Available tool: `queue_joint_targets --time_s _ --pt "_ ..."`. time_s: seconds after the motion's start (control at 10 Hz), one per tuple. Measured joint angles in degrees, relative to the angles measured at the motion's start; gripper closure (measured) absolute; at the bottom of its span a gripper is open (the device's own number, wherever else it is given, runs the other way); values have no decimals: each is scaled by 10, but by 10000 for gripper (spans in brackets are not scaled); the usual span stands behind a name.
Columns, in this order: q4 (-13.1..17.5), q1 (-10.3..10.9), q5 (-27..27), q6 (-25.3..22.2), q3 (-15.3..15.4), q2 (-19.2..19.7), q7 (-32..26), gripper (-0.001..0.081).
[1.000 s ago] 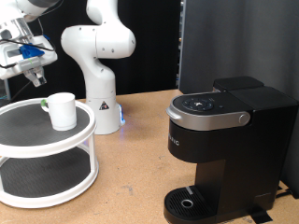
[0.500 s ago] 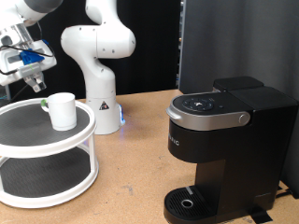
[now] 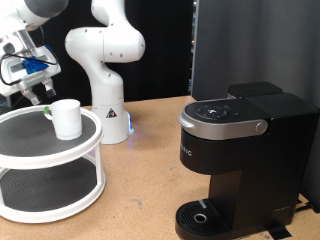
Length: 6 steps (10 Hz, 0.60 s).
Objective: Make a cup of coffee with the keurig machine
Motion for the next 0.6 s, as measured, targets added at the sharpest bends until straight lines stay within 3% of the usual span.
queue_joint_targets --time_s 0.1,0.2,0.3,0.4,0.6 --pt "0 0 0 0 0 1 0 310" --pt "-1 0 0 0 0 3 -1 310" --pt "-1 0 -3 -12 0 7 -7 127" --pt "-1 0 -8 -19 0 11 -12 38" --pt "-5 0 -9 -20 0 15 -17 6"
